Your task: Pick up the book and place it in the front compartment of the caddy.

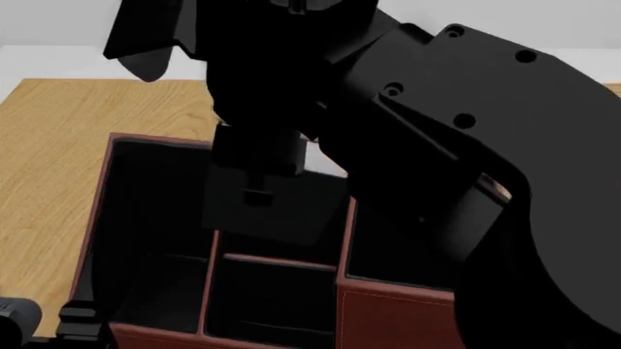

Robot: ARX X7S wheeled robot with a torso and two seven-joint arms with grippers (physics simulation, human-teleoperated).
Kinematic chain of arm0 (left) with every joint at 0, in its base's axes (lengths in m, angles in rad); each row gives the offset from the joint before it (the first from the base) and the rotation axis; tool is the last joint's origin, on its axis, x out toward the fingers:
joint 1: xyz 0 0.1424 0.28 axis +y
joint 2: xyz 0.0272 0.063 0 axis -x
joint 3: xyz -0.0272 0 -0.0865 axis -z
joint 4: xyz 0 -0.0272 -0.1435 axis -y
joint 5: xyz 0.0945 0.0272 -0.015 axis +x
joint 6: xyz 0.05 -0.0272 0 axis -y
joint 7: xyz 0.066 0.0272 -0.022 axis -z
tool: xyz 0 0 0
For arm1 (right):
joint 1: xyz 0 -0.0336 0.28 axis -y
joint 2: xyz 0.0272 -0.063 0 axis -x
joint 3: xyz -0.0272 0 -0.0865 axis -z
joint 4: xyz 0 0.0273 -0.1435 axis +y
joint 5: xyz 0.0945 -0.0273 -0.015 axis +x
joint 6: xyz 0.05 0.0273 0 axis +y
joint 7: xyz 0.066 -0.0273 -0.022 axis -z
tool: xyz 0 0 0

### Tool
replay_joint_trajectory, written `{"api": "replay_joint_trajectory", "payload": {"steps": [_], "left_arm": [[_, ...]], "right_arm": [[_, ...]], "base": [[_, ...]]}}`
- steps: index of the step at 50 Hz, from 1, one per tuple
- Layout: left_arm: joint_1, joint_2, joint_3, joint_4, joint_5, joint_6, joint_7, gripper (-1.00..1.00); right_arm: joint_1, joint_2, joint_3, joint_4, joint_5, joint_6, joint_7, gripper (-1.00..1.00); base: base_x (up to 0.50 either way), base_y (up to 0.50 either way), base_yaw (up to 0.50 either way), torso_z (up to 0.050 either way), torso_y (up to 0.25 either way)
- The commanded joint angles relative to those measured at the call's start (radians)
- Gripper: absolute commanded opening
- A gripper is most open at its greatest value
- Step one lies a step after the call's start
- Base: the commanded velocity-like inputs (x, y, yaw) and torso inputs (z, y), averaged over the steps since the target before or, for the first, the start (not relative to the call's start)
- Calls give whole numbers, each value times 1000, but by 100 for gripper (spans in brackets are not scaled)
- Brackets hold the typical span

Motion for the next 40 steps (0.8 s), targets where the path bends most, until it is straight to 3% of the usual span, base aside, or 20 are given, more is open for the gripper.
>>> {"api": "replay_joint_trajectory", "payload": {"steps": [1,40], "left_arm": [[9,-3,-2,-9,1,15,-1,100],[20,-10,-10,-41,-3,48,-5,100]], "right_arm": [[-18,0,0,45,-16,-54,31,-100],[-120,0,1,108,-30,-132,139,-100]], "base": [[0,0,0,0,0],[0,0,0,0,1]]}}
